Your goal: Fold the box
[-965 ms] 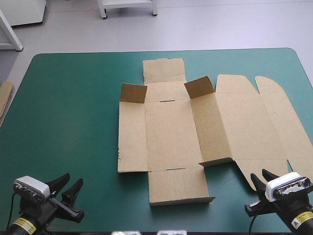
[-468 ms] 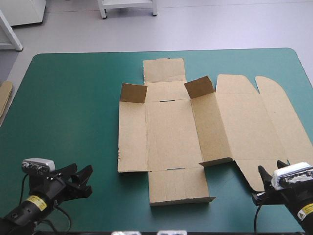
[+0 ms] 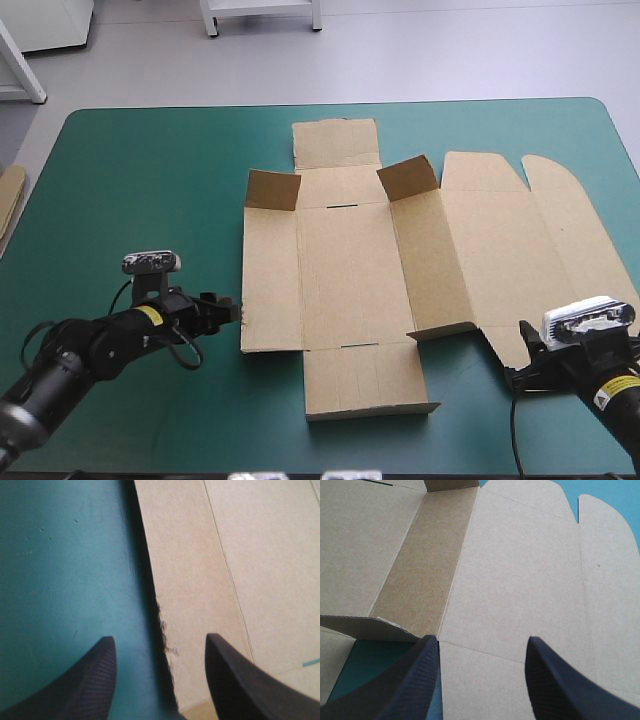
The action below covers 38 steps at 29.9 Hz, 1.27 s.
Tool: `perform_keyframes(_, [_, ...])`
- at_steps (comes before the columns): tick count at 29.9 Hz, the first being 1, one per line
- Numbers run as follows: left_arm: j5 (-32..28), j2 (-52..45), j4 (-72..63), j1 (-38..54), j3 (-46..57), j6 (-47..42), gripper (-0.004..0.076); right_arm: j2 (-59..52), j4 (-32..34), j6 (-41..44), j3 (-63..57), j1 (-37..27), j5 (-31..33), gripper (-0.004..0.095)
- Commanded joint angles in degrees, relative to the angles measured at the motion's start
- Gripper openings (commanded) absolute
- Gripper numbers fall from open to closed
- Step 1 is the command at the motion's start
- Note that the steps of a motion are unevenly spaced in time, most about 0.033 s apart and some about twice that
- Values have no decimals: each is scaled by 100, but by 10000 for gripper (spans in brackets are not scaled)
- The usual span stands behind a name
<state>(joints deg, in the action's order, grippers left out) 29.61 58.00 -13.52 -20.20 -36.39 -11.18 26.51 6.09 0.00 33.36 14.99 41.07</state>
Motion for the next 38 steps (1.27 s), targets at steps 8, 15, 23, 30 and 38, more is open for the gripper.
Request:
perform_keyframes(8, [-428,1767,-1910,711,-651,1804,397,77,89,-55,217,0,-446,504])
perform_keyframes(15, [557,2494,-5552,1732,-641,5078,396,77,89,-81,217,0,-446,503])
perform_keyframes(23, [1799,3527,-7087,1753,-632,6322,396,77,89,-81,217,0,-437,500])
perform_keyframes(30, [2188,3795,-7795,1753,-632,6815,367,77,89,-81,217,0,-437,499])
perform_keyframes(38, [2083,3800,-8314,1715,-632,7150,-9,77,76,-81,217,0,-437,489])
